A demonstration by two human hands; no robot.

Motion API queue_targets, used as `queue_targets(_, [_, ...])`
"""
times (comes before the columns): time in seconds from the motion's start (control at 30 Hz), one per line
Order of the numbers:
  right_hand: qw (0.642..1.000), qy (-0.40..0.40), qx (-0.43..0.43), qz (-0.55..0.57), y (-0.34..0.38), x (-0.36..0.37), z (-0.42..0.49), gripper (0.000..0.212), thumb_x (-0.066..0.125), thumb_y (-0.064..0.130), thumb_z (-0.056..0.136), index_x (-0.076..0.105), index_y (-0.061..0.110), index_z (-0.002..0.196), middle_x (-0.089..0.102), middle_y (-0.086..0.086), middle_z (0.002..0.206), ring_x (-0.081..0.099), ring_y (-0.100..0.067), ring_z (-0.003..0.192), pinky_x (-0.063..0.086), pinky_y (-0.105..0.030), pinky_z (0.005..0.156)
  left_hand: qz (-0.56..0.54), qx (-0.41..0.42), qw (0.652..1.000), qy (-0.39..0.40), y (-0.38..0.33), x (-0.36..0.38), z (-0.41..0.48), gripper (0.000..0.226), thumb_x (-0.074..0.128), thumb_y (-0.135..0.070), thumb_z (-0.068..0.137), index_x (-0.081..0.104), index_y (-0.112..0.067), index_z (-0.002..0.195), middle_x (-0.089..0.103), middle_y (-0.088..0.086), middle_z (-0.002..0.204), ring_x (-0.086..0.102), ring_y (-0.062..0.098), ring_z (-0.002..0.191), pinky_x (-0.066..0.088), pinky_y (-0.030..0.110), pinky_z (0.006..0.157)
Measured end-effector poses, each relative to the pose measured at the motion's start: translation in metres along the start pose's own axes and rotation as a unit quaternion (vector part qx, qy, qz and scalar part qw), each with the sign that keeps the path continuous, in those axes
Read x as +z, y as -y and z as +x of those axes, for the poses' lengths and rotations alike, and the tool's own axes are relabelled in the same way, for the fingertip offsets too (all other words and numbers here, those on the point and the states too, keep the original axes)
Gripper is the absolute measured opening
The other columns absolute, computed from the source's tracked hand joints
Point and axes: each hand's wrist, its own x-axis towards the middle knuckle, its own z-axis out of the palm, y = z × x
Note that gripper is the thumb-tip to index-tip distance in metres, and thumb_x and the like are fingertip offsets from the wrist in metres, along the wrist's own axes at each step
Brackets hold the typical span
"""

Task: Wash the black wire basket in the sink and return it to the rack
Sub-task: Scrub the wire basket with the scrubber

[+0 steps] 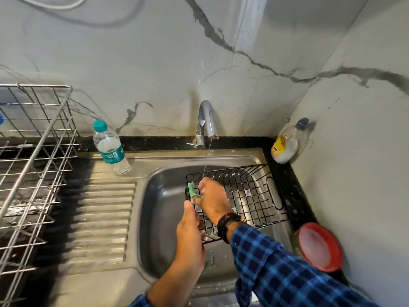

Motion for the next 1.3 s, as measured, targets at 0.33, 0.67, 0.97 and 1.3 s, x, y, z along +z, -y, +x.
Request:
queue_targets(0.33, [0.977,-0.023,0.171,0.128,-0.012,-0.032,0.010,0.013,0.074,0.019,0.088,0.064,0.011,0.089,0.071,-0.006,0.094,0.073,-0.013,0.071,0.063,-0.034,0.069,-0.019,0.031,0.999,-0.021,-0.004,0.006,-0.011,0.052,0.046,-0.055,0.096,0.065,-0.011,0.118,0.065,0.005,0.122,0.060,0.024,0.116,0.047,0.047,0.099])
queue_targets(0.67, [0.820,-0.212,0.239,0.475,-0.007,-0.047,0.014,0.020,0.059,-0.004,0.093,0.055,0.006,0.110,0.067,-0.013,0.091,0.072,-0.018,0.075,0.061,-0.025,0.065,-0.003,0.012,1.000,-0.025,-0.011,0.002,-0.002,0.039,0.042,-0.051,0.101,0.062,-0.020,0.111,0.057,-0.002,0.086,0.051,0.013,0.078,0.044,0.033,0.075])
queue_targets(0.97, [0.954,-0.151,0.107,0.234,0.032,-0.008,0.003,0.004,0.067,0.013,0.090,0.070,0.012,0.088,0.066,0.008,0.080,0.061,-0.001,0.068,0.037,0.001,0.049,0.072,-0.030,0.996,0.034,-0.020,0.015,-0.002,0.057,0.035,-0.060,0.100,0.071,-0.017,0.113,0.078,0.001,0.098,0.071,0.013,0.096,0.053,0.030,0.080])
queue_targets(1.3, [0.820,-0.164,0.201,0.511,-0.001,-0.039,0.007,0.014,0.064,-0.003,0.091,0.066,0.006,0.101,0.071,-0.015,0.097,0.071,-0.018,0.077,0.060,-0.024,0.065,0.046,0.023,0.999,-0.003,-0.027,0.009,0.005,0.072,0.045,-0.054,0.099,0.035,0.001,0.146,0.028,0.025,0.151,0.026,0.042,0.142,0.022,0.056,0.117])
